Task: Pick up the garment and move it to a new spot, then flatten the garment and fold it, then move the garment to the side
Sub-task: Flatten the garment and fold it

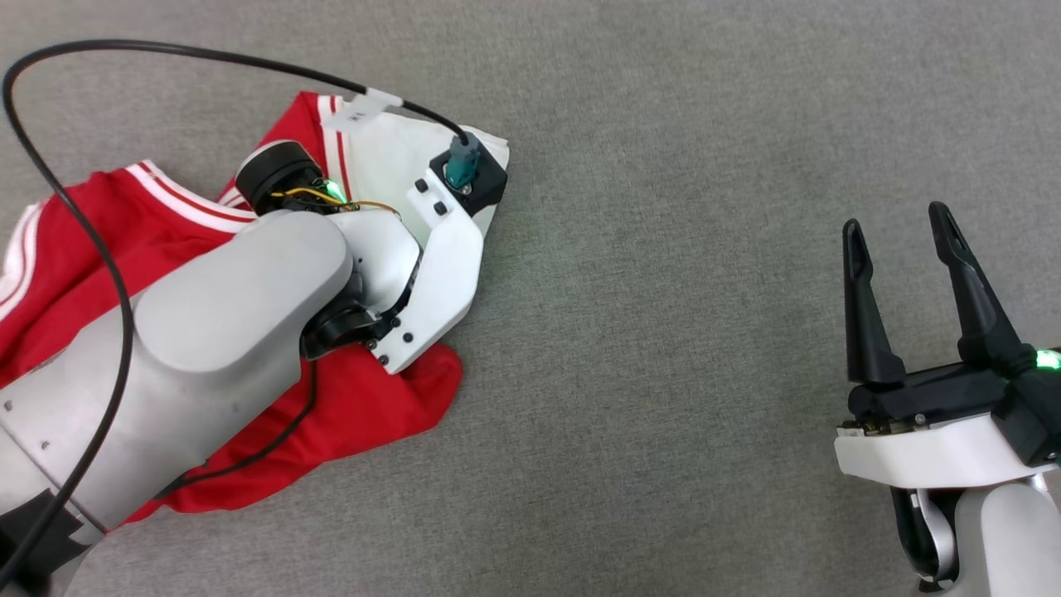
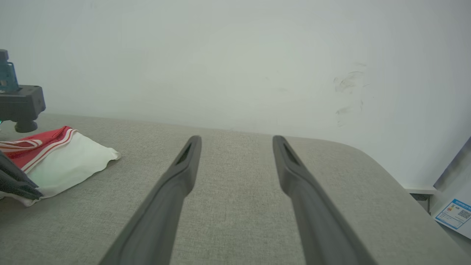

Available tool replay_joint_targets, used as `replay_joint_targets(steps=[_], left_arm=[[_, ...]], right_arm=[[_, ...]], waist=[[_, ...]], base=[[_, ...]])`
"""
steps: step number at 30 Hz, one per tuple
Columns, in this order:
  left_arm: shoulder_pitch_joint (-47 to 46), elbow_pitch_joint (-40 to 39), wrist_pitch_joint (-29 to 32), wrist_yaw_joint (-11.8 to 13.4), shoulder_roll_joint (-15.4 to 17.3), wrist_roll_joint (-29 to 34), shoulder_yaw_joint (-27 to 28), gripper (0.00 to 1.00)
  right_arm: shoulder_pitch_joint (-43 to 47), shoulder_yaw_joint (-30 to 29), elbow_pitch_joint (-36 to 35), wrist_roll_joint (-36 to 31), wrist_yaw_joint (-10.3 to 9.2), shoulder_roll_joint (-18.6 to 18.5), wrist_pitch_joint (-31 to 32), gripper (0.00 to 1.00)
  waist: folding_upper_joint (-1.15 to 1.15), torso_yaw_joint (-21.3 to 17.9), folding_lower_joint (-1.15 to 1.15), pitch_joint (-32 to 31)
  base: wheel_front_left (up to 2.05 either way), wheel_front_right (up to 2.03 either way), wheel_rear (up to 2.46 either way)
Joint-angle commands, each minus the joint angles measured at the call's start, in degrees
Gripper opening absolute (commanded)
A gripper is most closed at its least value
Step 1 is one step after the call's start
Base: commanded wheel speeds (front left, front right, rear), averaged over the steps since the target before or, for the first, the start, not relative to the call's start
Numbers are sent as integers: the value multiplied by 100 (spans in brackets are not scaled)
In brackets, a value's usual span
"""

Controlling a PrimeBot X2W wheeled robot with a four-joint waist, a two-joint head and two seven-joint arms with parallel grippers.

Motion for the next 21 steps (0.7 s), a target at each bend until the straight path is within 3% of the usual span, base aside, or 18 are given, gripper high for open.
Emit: replay_joint_targets(steps=[1,7,12,16,21], left_arm=[[-39,-26,-202,-2,-69,-108,-45,0],[-564,-407,-1139,-2,-342,-414,-24,0],[-891,-501,-1659,-2,-888,-460,-25,0],[-610,-380,-1723,-3,-1308,-305,-37,0],[293,-308,-1285,-3,-1633,202,-32,0]], right_arm=[[-46,-10,-2,-25,-6,19,-11,100],[-18,-75,-12,8,-6,18,-11,100],[14,-237,-51,47,-6,18,-11,100],[-6,-387,-77,122,-6,19,-11,100],[-88,-439,-79,188,-6,19,-11,100]], waist=[[-1,44,0,-118],[-1,17,0,-318],[-1,-106,0,-267],[-1,-209,0,-151],[-1,-328,0,-14]], base=[[0,0,0],[0,0,0],[0,0,0],[0,0,0],[0,0,0]])
